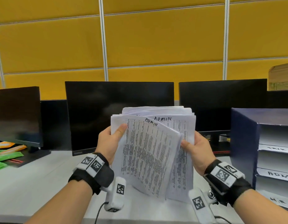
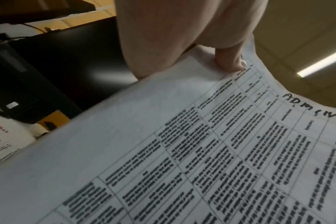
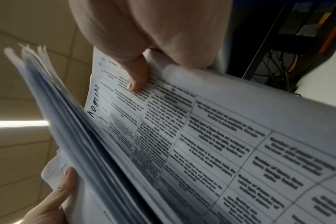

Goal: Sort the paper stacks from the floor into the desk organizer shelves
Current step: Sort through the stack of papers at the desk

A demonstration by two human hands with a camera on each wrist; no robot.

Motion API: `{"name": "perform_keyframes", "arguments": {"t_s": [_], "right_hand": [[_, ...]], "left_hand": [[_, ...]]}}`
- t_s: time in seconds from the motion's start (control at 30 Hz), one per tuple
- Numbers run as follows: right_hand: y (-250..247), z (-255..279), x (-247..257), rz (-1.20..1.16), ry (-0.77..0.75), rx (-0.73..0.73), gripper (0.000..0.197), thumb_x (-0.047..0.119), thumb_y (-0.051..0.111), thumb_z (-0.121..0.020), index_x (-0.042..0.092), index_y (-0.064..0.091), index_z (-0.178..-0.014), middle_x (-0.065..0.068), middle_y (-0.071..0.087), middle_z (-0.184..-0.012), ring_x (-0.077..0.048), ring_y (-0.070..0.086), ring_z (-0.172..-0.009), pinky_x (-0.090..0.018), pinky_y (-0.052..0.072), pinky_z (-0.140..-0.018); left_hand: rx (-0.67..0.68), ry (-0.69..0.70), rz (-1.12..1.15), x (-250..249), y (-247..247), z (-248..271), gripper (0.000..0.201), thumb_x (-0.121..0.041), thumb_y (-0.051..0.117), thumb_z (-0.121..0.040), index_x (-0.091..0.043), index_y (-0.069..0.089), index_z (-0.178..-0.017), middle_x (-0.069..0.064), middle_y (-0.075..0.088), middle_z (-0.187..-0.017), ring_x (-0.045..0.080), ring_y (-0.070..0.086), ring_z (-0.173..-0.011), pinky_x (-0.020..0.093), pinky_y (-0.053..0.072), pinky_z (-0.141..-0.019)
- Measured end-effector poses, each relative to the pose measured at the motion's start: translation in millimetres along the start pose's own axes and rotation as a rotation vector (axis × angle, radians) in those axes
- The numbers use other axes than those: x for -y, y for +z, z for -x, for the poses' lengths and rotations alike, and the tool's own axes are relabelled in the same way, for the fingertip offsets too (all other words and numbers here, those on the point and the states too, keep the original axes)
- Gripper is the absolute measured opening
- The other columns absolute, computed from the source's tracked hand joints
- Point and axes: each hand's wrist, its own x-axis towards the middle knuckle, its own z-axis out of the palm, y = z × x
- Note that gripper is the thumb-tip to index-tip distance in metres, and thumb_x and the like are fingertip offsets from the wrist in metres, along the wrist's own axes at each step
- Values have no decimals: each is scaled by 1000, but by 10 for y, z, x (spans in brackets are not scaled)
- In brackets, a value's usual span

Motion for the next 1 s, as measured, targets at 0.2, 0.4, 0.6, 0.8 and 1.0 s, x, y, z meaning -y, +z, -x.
{"name": "perform_keyframes", "arguments": {"t_s": [0.2,0.4,0.6,0.8,1.0], "right_hand": [[-22,-32,-49,24,-9,-18,27,11,65,-88,18,61,-114,-4,71,-100,-23,69,-93,-41,58,-73],[63,73,44,-48,-19,79,33,41,42,-97,19,60,-114,-3,71,-100,-21,69,-93,-30,57,-71],[103,113,47,-12,-55,119,69,58,74,-64,26,50,-120,-2,67,-111,-19,68,-98,-34,59,-75],[163,128,67,122,-53,-7,43,1,66,-83,37,52,-103,9,65,-107,-7,62,-101,-34,53,-87],[106,107,75,123,-39,-85,39,-3,62,-86,31,55,-104,9,65,-102,-8,62,-96,-26,52,-75]], "left_hand": [[-74,40,-64,-58,119,-13,23,-32,70,-86,-9,71,-86,5,76,-77,22,74,-71,35,58,-61],[-288,39,16,15,233,-8,18,-30,73,-85,-12,70,-83,4,74,-79,19,73,-73,34,59,-66],[-342,62,73,83,371,117,8,-23,72,-86,-17,69,-82,2,74,-79,13,72,-69,24,56,-55],[-179,93,-54,189,392,198,29,-16,69,-87,-16,55,-113,0,67,-102,16,68,-91,24,57,-65],[-60,-41,-285,469,-59,37,79,-34,81,-74,-22,29,-132,3,49,-131,21,56,-113,38,51,-92]]}}
